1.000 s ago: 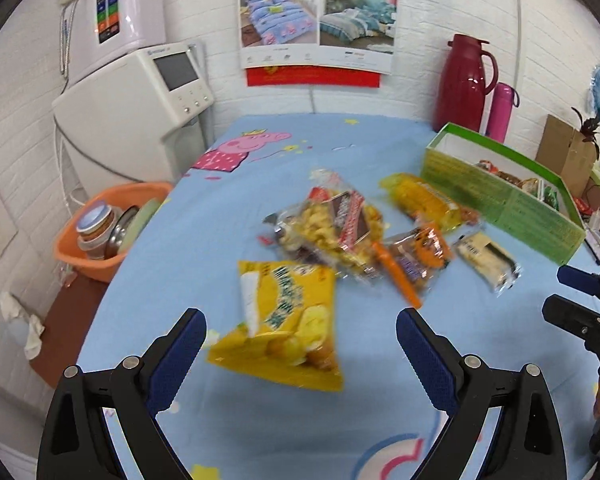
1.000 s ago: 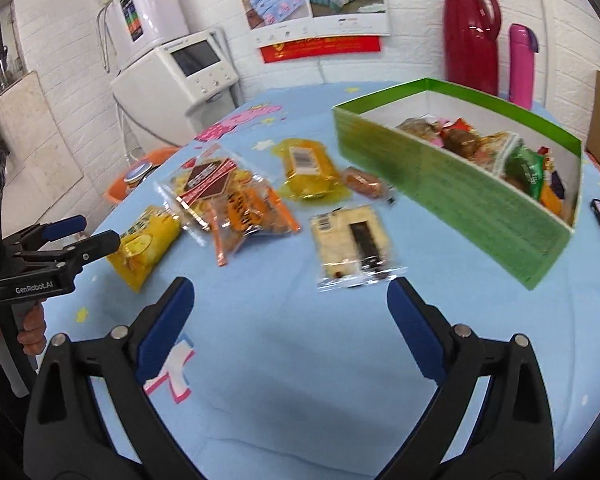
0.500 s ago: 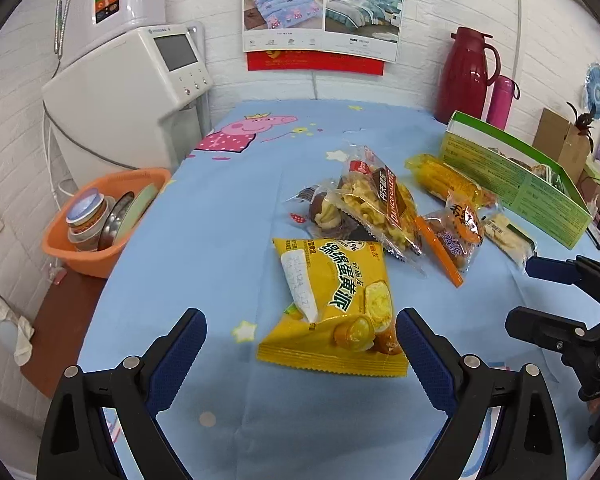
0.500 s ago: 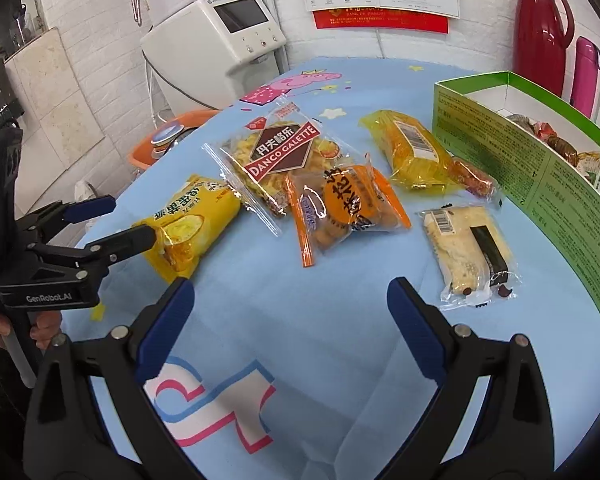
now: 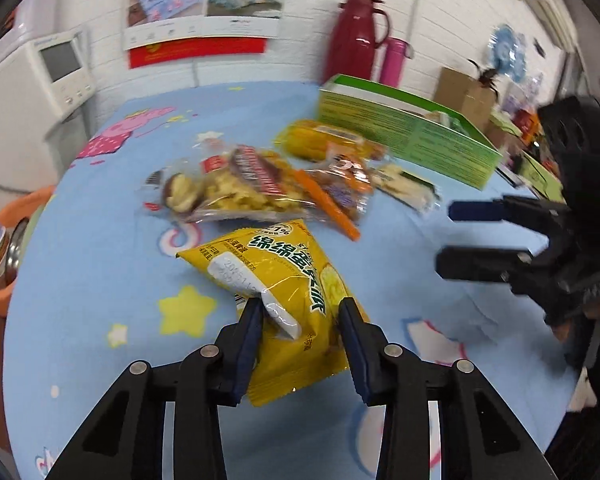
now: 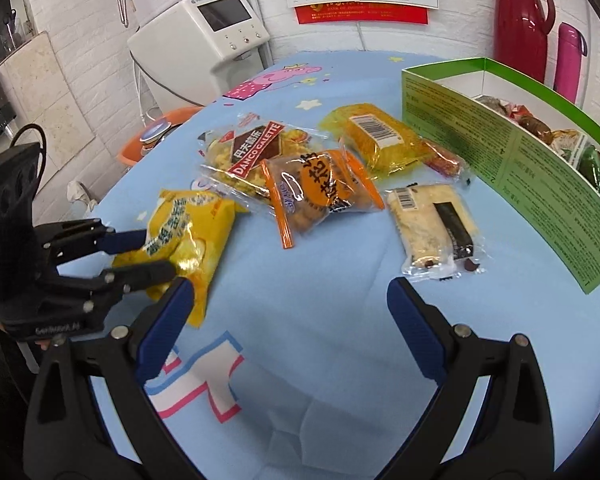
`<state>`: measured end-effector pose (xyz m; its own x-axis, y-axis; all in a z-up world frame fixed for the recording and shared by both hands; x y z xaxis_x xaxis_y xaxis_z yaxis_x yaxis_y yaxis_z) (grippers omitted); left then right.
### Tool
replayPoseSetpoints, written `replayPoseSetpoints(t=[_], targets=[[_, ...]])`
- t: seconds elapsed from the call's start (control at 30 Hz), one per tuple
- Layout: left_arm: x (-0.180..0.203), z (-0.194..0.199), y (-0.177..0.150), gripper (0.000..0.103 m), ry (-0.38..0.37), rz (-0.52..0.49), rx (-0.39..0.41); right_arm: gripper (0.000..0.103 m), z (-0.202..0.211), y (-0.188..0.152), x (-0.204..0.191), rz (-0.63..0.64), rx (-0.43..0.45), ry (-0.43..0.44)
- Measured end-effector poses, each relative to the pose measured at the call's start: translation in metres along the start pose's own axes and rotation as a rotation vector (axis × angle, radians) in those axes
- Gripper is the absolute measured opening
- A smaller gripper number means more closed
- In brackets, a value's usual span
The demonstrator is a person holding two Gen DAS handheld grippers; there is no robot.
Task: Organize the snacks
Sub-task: 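Grasp the yellow chip bag with the left tool while the right tool also grips it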
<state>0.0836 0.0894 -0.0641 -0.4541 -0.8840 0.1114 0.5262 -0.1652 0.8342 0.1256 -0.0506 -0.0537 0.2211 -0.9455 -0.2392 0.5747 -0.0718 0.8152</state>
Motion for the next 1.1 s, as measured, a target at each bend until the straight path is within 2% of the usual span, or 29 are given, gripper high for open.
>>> replayPoseSetpoints(t=[0.03,0.07,0.1,0.13,0.2,0.3,0.4,0.53,0.6,0.63,0.67,0.7,0.73,0.8,0.87,0.97,1.1], targets=[[0.010,0.002,-0.001,0.041,-0.014,-0.024,-0.004,0.097,0.003,0.001,0.001,0.002,0.002,0.002],[0.013,0.004,-0.001,0.041,0.006,-0.032,-0.004,0.097,0.005,0.002,0.002,0.006,0.001,0.010],[0.013,0.009,0.000,0.045,0.043,-0.028,0.001,0.097,0.007,0.003,0.002,0.012,0.002,0.018],[0.010,0.015,0.002,0.054,0.069,-0.011,0.009,0.097,0.009,0.005,0.002,0.019,0.003,0.027],[-0.001,0.032,0.002,0.063,0.102,0.078,0.031,0.097,0.009,0.009,0.000,0.034,0.004,0.046],[-0.015,0.054,-0.009,0.064,0.124,0.209,0.021,0.097,0.001,0.016,-0.009,0.067,-0.005,0.101],[-0.013,0.064,-0.027,0.064,0.091,0.336,0.007,0.097,-0.017,0.026,-0.023,0.088,-0.026,0.203],[-0.005,0.046,-0.043,0.063,0.060,0.488,0.007,0.095,-0.058,0.039,-0.047,0.130,-0.101,0.340],[-0.004,0.037,-0.042,0.062,0.055,0.538,0.025,0.089,-0.080,0.041,-0.054,0.126,-0.159,0.375],[-0.003,0.034,-0.039,0.062,0.070,0.538,0.040,0.086,-0.092,0.040,-0.056,0.112,-0.188,0.381],[-0.004,0.030,-0.037,0.062,0.081,0.533,0.044,0.078,-0.101,0.037,-0.056,0.103,-0.216,0.384],[-0.004,0.027,-0.034,0.058,0.092,0.527,0.052,0.065,-0.107,0.033,-0.056,0.097,-0.243,0.380],[-0.005,0.023,-0.032,0.048,0.103,0.515,0.054,0.060,-0.110,0.028,-0.054,0.084,-0.263,0.381],[-0.009,0.018,-0.032,0.038,0.105,0.503,0.044,0.052,-0.103,0.019,-0.048,0.043,-0.274,0.399],[-0.016,0.017,-0.032,0.037,0.086,0.514,0.043,0.051,-0.085,0.011,-0.036,-0.003,-0.249,0.399],[-0.028,0.019,-0.032,0.037,0.120,0.509,0.053,0.052,-0.057,-0.001,-0.016,-0.125,-0.230,0.420],[-0.028,0.019,-0.032,0.039,0.060,0.527,0.043,0.053,-0.038,-0.008,-0.008,-0.132,-0.210,0.406]])
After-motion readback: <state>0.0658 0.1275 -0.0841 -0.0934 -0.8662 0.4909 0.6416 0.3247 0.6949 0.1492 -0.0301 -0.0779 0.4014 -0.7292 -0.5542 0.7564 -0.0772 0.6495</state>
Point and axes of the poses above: each gripper's, at about its wrist camera, not at the fingertips, and z roughly against the way its jaws point, x to its right, y to its top, the point moved 4 cm from there along -z, roughly the way its jaws point, and after that the axes turned 15 degrees about x, right-handed, at the moved point
